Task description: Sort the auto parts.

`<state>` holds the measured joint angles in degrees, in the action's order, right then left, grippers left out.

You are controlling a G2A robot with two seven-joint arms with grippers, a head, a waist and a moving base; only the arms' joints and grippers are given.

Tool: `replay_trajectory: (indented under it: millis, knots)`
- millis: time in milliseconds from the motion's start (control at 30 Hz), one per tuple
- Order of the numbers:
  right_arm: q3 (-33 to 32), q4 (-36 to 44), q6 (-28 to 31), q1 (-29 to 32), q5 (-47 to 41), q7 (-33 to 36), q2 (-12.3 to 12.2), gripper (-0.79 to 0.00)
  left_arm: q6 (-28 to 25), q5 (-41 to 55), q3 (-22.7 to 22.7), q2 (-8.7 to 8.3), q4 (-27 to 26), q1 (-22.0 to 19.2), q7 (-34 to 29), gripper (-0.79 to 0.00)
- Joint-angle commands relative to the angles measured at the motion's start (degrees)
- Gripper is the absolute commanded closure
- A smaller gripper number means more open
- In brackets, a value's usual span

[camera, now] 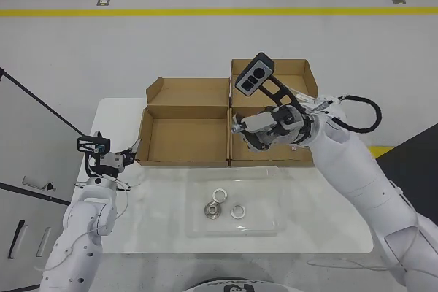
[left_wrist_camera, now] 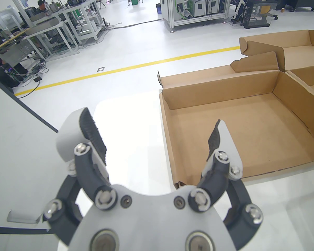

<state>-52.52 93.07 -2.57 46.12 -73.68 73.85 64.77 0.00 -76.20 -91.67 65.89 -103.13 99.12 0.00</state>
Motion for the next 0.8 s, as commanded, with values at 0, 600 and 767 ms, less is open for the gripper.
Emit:
replay_trajectory:
  millis: [0, 600, 767]
  knots:
    - [-2.37, -0.12, -1.81, 0.39, 3.17, -1.28, -0.6, 0.0, 0.0, 0.0, 0.0, 0.0, 0.0, 0.0, 0.0, -0.785]
    - [-19.83, 0.76, -20.53, 1.09, 45.43, -3.23, -7.74, 0.0, 0.0, 0.0, 0.0, 0.0, 0.0, 0.0, 0.0, -0.785]
    - [-18.27, 2.44, -24.23, -1.52, 62.78, -0.49, -9.43, 0.0, 0.0, 0.0, 0.0, 0.0, 0.0, 0.0, 0.0, -0.785]
